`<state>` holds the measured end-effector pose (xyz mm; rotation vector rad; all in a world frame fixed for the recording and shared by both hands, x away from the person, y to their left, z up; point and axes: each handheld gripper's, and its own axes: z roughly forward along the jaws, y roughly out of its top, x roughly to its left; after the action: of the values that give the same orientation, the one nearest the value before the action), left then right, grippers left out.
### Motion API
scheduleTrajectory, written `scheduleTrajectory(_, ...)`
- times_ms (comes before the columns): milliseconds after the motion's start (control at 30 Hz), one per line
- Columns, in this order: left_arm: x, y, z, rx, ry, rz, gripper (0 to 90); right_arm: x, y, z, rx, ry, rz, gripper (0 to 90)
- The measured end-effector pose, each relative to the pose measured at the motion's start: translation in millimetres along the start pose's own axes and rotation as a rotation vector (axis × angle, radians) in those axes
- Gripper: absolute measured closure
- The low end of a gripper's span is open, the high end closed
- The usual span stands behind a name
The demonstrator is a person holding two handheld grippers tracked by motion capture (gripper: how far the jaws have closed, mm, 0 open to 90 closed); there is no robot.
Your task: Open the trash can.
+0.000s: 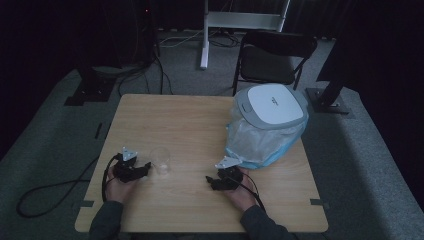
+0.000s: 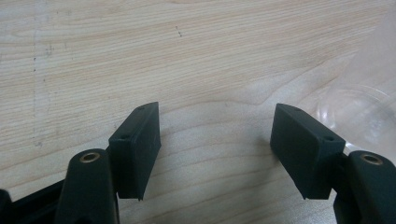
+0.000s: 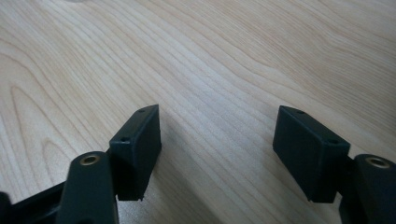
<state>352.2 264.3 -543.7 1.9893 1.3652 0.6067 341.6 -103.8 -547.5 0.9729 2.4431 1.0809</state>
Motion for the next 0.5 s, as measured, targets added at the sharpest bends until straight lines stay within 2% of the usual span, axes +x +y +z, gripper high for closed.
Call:
scheduleTrajectory(167, -0.4, 0.3, 0.4, -0.001, 0.0, -0.001, 33.9, 2.8, 0.1, -0.2, -0.008, -0.01, 0.008, 38.4)
scheduleTrajectory(200, -0.5, 0.4, 0.6, -0.002, 0.0, -0.002, 33.9, 4.5, 0.4, -0.1, -0.013, -0.008, 0.01, 45.0)
scheduleTrajectory(267, -0.5, 0.4, 0.6, -0.002, 0.0, -0.002, 33.9, 5.0, 0.7, 0.1, -0.015, -0.011, 0.009, 46.7)
scheduleTrajectory(300, -0.6, 0.4, 0.6, -0.002, 0.0, -0.002, 33.9, 5.5, 1.6, 0.7, -0.017, -0.026, 0.024, 53.4)
scheduleTrajectory(333, -0.6, 0.4, 0.6, -0.002, 0.0, -0.002, 33.9, 5.5, 1.6, 0.7, -0.017, -0.026, 0.024, 53.4)
scheduleTrajectory(367, -0.8, 0.5, 0.5, -0.001, 0.001, -0.002, 33.9, 6.0, 2.7, 1.3, -0.02, -0.045, 0.042, 63.6)
scheduleTrajectory(400, -0.9, 0.5, 0.5, -0.001, 0.001, -0.002, 33.9, 6.1, 2.8, 1.4, -0.022, -0.046, 0.042, 69.6)
scheduleTrajectory(433, -0.9, 0.5, 0.5, -0.001, 0.001, -0.002, 33.9, 6.1, 2.8, 1.4, -0.022, -0.046, 0.042, 69.6)
scheduleTrajectory(467, -0.9, 0.5, 0.5, -0.001, 0.001, -0.002, 33.9, 6.6, 3.2, 1.5, -0.024, -0.057, 0.041, 86.0)
scheduleTrajectory(500, -1.0, 0.5, 0.5, -0.001, 0.0, -0.001, 33.9, 6.6, 3.2, 1.5, -0.024, -0.057, 0.041, 86.0)
